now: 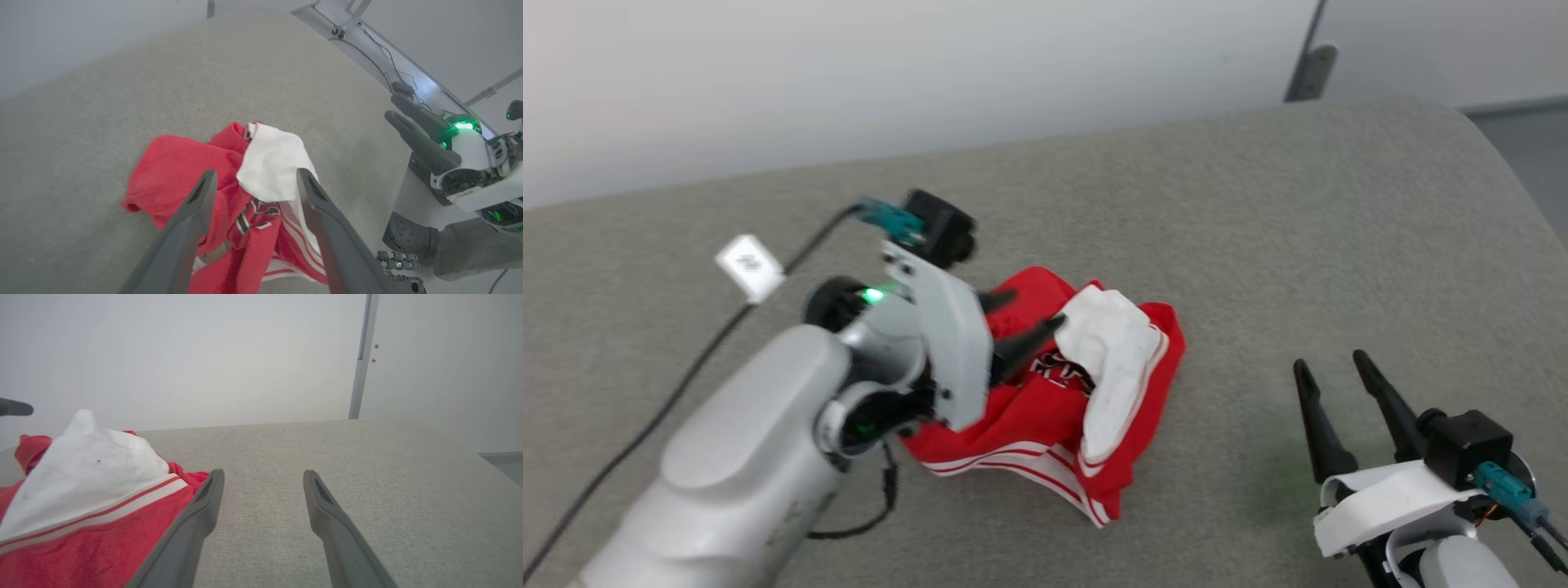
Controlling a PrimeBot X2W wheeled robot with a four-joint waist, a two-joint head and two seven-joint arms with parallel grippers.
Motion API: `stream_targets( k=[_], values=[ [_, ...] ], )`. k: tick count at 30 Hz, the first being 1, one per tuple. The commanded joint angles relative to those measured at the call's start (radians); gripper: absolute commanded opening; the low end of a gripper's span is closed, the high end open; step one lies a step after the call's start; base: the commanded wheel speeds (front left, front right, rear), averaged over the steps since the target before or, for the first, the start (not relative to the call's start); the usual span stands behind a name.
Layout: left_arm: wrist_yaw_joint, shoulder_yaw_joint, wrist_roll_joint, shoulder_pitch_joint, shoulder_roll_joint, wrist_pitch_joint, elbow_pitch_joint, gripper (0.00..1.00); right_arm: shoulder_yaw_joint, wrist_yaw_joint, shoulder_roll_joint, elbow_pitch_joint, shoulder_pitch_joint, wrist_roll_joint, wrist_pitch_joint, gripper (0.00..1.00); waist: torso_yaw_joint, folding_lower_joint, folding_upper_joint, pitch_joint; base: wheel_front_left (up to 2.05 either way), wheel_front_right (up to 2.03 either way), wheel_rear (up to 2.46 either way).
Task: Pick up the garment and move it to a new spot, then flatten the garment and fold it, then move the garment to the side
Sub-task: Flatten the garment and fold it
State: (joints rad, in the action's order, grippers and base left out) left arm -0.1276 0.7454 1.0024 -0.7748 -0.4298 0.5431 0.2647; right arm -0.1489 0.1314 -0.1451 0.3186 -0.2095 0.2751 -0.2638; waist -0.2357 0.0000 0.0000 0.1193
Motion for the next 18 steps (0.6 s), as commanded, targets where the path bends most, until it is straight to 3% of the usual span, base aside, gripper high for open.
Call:
stream_targets(
  k=[1, 11, 18],
  values=[
    [0.005, -0.022, -0.019, 0.024, -0.025, -0.048, -0.009, 1.00, -0.019, -0.001, -0.005, 0.005, 0.017, 0.006, 0.000, 1.00, 0.061, 0.0000, 0.0000, -0.056, 0.00, 0.00, 0.00],
    [0.053, -0.107, -0.079, 0.134, -0.136, -0.254, -0.039, 1.00, -0.089, -0.001, -0.017, 0.012, 0.028, 0.037, 0.028, 1.00, 0.198, 0.0000, 0.0000, -0.131, 0.00, 0.00, 0.00],
    [0.113, -0.168, -0.119, 0.252, -0.216, -0.408, -0.070, 1.00, -0.128, -0.001, -0.011, -0.019, 0.018, 0.050, 0.110, 1.00, 0.301, 0.0000, 0.0000, -0.152, 0.00, 0.00, 0.00]
  ],
)
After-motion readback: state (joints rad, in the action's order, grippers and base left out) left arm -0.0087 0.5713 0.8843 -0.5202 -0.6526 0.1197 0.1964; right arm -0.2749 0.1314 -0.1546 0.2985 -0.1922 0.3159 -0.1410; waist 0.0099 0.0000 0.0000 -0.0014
